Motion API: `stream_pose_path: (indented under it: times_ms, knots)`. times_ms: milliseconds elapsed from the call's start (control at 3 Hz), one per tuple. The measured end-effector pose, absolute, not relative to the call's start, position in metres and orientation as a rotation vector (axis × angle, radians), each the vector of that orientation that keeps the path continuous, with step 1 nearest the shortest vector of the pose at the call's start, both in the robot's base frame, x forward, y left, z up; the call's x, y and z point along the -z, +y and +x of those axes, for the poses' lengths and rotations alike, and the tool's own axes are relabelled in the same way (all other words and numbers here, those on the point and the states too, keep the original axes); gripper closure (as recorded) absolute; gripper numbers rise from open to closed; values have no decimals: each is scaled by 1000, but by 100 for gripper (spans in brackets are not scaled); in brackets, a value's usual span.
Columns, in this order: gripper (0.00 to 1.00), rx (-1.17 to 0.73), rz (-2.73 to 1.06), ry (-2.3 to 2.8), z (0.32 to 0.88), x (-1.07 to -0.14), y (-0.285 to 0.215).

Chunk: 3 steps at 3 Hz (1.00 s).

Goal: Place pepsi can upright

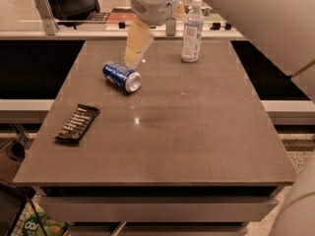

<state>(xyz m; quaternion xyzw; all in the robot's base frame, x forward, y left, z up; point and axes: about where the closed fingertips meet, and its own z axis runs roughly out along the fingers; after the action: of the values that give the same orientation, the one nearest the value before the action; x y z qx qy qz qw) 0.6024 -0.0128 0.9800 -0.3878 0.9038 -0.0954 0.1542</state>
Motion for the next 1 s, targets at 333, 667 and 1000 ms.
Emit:
stream_pose_path:
  times_ms: [333,667,1000]
  knots:
    - [0,238,-1141,2561,613,-982,-5]
    - [0,161,-1212,2562,625,-972,18]
    - [0,83,-1288,2572,637,-952,50]
